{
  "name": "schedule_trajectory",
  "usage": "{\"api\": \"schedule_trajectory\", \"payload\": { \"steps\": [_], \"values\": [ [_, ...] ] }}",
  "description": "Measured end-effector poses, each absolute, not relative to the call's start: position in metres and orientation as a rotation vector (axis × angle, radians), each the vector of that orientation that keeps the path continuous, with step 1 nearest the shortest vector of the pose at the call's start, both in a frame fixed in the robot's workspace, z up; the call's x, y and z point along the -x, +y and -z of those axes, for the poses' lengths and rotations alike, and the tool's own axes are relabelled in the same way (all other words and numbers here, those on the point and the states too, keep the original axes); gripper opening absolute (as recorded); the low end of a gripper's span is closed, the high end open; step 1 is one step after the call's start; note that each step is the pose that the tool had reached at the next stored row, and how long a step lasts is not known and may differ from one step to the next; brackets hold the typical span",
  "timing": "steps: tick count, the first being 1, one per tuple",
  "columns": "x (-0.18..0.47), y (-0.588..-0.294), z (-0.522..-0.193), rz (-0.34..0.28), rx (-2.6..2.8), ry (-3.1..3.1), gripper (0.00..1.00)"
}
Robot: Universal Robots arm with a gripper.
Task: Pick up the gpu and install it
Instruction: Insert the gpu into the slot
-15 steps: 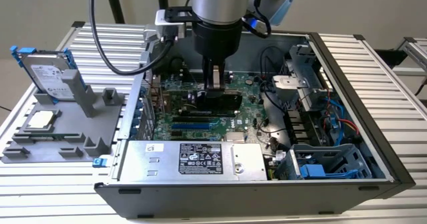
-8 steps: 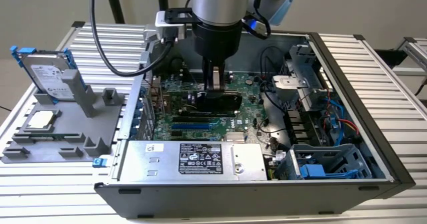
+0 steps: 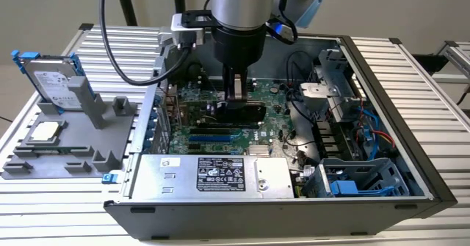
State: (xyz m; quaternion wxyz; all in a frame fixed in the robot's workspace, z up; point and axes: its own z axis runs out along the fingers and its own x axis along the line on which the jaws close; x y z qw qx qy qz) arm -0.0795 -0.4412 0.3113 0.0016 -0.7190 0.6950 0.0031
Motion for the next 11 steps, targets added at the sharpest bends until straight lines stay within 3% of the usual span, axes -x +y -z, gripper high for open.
{"api": "schedule_trajectory", "payload": {
  "steps": [11],
  "values": [
    [0.0795, -0.4412, -0.3099, -0.010, 2.258, 2.180, 0.00]
  ]
}}
